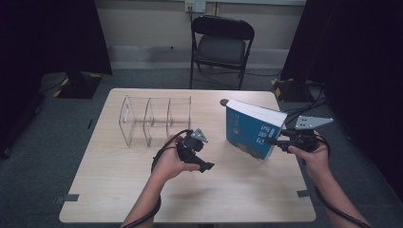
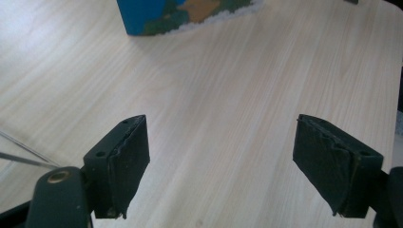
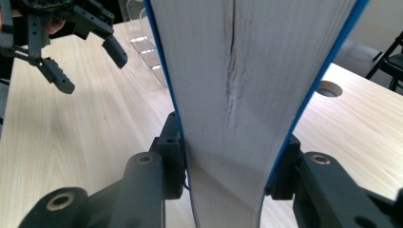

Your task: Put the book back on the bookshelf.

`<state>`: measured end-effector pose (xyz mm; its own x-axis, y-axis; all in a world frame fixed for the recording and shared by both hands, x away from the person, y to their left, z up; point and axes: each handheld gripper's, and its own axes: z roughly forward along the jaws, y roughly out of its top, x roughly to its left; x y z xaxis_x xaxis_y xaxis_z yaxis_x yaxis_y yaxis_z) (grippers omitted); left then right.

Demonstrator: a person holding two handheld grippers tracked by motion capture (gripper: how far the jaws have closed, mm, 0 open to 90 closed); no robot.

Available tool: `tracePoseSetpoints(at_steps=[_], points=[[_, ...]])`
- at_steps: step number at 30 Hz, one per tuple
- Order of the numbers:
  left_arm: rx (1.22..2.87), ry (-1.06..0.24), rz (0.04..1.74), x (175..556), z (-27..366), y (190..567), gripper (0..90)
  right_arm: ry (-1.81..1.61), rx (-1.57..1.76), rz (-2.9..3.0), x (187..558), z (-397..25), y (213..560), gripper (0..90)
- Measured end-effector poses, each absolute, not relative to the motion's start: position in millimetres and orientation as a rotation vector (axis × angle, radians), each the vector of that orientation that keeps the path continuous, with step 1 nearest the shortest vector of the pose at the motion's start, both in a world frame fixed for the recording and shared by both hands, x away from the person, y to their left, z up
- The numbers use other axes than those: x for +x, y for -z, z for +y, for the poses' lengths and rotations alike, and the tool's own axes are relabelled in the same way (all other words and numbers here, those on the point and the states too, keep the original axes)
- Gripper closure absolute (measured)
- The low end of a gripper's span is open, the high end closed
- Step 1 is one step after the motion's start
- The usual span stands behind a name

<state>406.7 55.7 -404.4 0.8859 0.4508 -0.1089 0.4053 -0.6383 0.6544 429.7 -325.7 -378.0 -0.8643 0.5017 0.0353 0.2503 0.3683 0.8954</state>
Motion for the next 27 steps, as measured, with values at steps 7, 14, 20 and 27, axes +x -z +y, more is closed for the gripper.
tracePoseSetpoints(at_steps=[7, 14, 20, 27], points=[[2.357, -0.068, 0.627, 401.0, 61.7, 417.7, 19.9, -1.395, 0.727, 2.441, 430.2, -320.9, 368.6, 58.8], [2.354, -0.064, 0.666, 394.4, 73.4, 427.3, 20.5, -1.307, 0.823, 2.474, 435.1, -319.9, 360.4, 58.8], [2.340, -0.043, 0.669, 390.3, 77.7, 438.8, 20.6, -1.218, 0.871, 2.466, 438.6, -324.1, 355.0, 58.4], [2.349, -0.021, 0.668, 385.6, 79.1, 447.1, 20.7, -1.186, 0.878, 2.488, 442.0, -324.4, 352.1, 58.0]])
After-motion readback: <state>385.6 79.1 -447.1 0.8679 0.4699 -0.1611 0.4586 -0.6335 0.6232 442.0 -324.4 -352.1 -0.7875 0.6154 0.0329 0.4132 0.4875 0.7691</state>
